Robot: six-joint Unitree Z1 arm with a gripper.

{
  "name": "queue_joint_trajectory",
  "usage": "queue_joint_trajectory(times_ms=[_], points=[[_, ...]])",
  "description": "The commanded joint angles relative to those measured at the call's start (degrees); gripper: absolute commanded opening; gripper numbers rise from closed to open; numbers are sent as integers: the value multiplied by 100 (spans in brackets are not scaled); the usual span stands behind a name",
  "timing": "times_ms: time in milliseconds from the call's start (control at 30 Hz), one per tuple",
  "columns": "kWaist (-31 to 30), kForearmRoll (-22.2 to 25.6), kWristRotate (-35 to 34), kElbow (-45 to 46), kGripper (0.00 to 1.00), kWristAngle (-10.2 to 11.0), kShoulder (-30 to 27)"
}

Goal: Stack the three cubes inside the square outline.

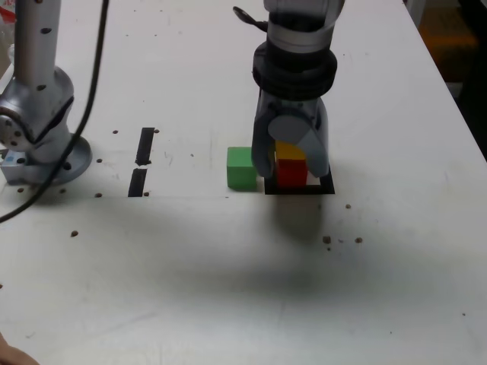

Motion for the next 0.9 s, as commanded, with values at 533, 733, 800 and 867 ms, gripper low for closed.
queue_joint_trajectory(times_ms=[533, 733, 800, 867], points=[[33, -166, 179, 159, 60, -37, -4], [33, -237, 212, 174, 65, 1, -11], [33, -245, 213, 193, 67, 11, -18], [33, -237, 213, 221, 68, 16, -31]])
